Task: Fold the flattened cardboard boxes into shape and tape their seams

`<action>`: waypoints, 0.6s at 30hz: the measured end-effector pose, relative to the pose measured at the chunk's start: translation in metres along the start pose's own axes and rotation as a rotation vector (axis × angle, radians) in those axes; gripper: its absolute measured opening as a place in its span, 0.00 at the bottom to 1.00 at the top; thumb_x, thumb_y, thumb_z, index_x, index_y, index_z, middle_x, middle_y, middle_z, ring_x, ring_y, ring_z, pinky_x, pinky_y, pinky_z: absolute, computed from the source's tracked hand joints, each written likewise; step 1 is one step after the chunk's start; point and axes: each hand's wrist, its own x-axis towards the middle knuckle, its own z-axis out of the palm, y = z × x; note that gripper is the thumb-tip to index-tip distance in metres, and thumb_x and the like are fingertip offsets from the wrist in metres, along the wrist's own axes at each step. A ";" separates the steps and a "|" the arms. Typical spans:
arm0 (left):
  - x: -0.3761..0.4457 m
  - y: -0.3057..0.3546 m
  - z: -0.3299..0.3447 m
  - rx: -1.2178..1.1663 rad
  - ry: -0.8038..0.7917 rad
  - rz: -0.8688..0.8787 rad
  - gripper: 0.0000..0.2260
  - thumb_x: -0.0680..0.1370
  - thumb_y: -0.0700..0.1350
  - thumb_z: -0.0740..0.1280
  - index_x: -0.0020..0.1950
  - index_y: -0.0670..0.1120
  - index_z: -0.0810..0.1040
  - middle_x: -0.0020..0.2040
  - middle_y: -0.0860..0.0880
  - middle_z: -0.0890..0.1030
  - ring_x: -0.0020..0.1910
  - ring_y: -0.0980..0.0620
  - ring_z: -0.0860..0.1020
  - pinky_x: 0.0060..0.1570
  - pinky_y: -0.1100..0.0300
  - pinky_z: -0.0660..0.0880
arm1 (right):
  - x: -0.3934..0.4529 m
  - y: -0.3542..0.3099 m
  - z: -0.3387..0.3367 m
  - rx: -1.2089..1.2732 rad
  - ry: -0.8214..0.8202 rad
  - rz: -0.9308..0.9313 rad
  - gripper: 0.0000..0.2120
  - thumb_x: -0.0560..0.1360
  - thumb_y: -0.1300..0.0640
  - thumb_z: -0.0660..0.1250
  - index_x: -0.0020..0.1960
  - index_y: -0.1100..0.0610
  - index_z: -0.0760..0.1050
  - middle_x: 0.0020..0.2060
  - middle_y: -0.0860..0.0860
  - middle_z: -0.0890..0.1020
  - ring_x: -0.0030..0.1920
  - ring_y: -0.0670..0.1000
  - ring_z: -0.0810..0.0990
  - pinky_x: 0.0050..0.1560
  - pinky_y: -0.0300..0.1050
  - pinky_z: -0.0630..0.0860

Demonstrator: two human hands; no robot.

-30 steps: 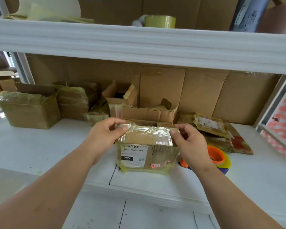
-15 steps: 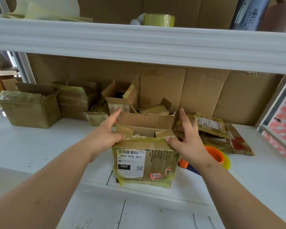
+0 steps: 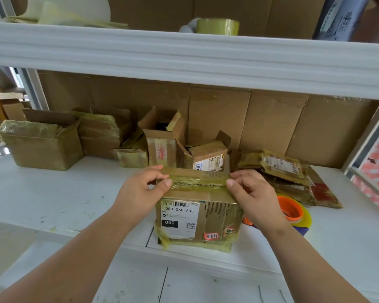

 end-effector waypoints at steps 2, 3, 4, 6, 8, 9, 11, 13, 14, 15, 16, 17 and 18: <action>0.001 0.000 -0.001 0.006 -0.018 0.004 0.07 0.78 0.48 0.70 0.55 0.49 0.84 0.67 0.59 0.75 0.60 0.61 0.76 0.49 0.77 0.65 | 0.000 0.000 0.001 -0.014 0.024 -0.010 0.10 0.78 0.51 0.67 0.45 0.54 0.84 0.52 0.42 0.79 0.54 0.30 0.72 0.48 0.20 0.65; 0.001 0.000 -0.001 -0.007 -0.028 0.001 0.07 0.78 0.47 0.70 0.55 0.50 0.84 0.68 0.59 0.75 0.61 0.60 0.76 0.50 0.76 0.66 | 0.000 0.000 0.002 -0.020 0.032 -0.015 0.10 0.79 0.52 0.67 0.47 0.55 0.84 0.52 0.43 0.79 0.54 0.28 0.72 0.48 0.19 0.64; 0.002 0.001 -0.002 -0.034 -0.039 -0.008 0.08 0.78 0.47 0.70 0.56 0.50 0.83 0.68 0.59 0.74 0.62 0.60 0.75 0.53 0.74 0.67 | 0.001 0.000 0.001 -0.030 0.041 -0.022 0.10 0.79 0.52 0.66 0.50 0.56 0.85 0.51 0.43 0.79 0.53 0.27 0.71 0.49 0.18 0.64; 0.003 0.005 0.000 -0.110 -0.065 -0.044 0.08 0.78 0.46 0.70 0.56 0.51 0.82 0.69 0.59 0.74 0.60 0.62 0.75 0.56 0.69 0.70 | 0.005 -0.001 -0.002 -0.062 0.048 -0.029 0.12 0.79 0.51 0.66 0.53 0.56 0.85 0.50 0.44 0.80 0.53 0.28 0.72 0.49 0.19 0.64; 0.003 0.010 0.005 -0.175 -0.100 -0.076 0.07 0.78 0.45 0.70 0.56 0.53 0.82 0.69 0.60 0.73 0.60 0.62 0.75 0.59 0.66 0.72 | 0.009 0.000 -0.008 -0.095 0.037 -0.012 0.13 0.79 0.50 0.66 0.53 0.56 0.85 0.51 0.45 0.80 0.52 0.31 0.73 0.50 0.22 0.65; 0.004 0.012 0.009 -0.198 -0.115 -0.085 0.07 0.78 0.45 0.70 0.55 0.54 0.81 0.69 0.60 0.73 0.62 0.60 0.75 0.62 0.63 0.72 | 0.011 0.002 -0.012 -0.109 0.031 0.004 0.13 0.79 0.50 0.66 0.53 0.55 0.85 0.51 0.45 0.80 0.52 0.32 0.73 0.50 0.23 0.65; 0.004 0.016 0.016 -0.242 -0.137 -0.087 0.07 0.79 0.44 0.69 0.53 0.57 0.80 0.69 0.60 0.73 0.64 0.58 0.74 0.67 0.57 0.71 | 0.010 0.007 -0.018 -0.122 0.023 0.034 0.12 0.80 0.50 0.65 0.54 0.54 0.84 0.52 0.44 0.80 0.53 0.33 0.73 0.50 0.24 0.65; 0.005 0.017 0.019 -0.275 -0.153 -0.095 0.07 0.80 0.44 0.67 0.52 0.57 0.80 0.70 0.60 0.72 0.65 0.58 0.73 0.68 0.55 0.70 | 0.007 0.009 -0.021 -0.118 0.010 0.057 0.12 0.80 0.50 0.65 0.54 0.53 0.84 0.53 0.43 0.79 0.53 0.33 0.73 0.49 0.23 0.65; 0.006 0.016 0.020 -0.282 -0.157 -0.103 0.07 0.80 0.44 0.67 0.52 0.56 0.80 0.70 0.60 0.72 0.65 0.58 0.73 0.69 0.54 0.70 | 0.006 0.009 -0.021 -0.121 0.006 0.059 0.12 0.80 0.50 0.64 0.54 0.54 0.84 0.53 0.43 0.78 0.53 0.32 0.73 0.48 0.22 0.66; 0.008 0.015 0.020 -0.290 -0.160 -0.110 0.07 0.81 0.44 0.66 0.52 0.56 0.81 0.70 0.60 0.72 0.64 0.58 0.73 0.69 0.54 0.70 | 0.006 0.010 -0.020 -0.126 0.003 0.058 0.12 0.80 0.51 0.64 0.53 0.54 0.84 0.54 0.43 0.78 0.53 0.30 0.72 0.48 0.21 0.65; 0.010 0.014 0.021 -0.305 -0.160 -0.118 0.07 0.81 0.43 0.66 0.51 0.55 0.81 0.70 0.60 0.72 0.64 0.59 0.73 0.68 0.54 0.70 | 0.007 0.010 -0.019 -0.130 0.000 0.059 0.11 0.80 0.52 0.65 0.52 0.55 0.85 0.54 0.44 0.78 0.52 0.29 0.72 0.48 0.20 0.64; 0.011 0.014 0.021 -0.325 -0.155 -0.129 0.08 0.80 0.42 0.66 0.51 0.54 0.82 0.69 0.60 0.72 0.63 0.59 0.73 0.68 0.54 0.71 | 0.007 0.010 -0.018 -0.130 -0.007 0.067 0.11 0.80 0.53 0.65 0.50 0.56 0.85 0.54 0.44 0.77 0.52 0.30 0.72 0.48 0.19 0.64; 0.013 0.014 0.022 -0.340 -0.145 -0.139 0.08 0.80 0.41 0.67 0.50 0.53 0.82 0.68 0.60 0.73 0.62 0.59 0.74 0.67 0.54 0.71 | 0.008 0.009 -0.017 -0.129 -0.019 0.082 0.11 0.80 0.53 0.65 0.49 0.57 0.85 0.54 0.44 0.77 0.52 0.32 0.73 0.48 0.20 0.64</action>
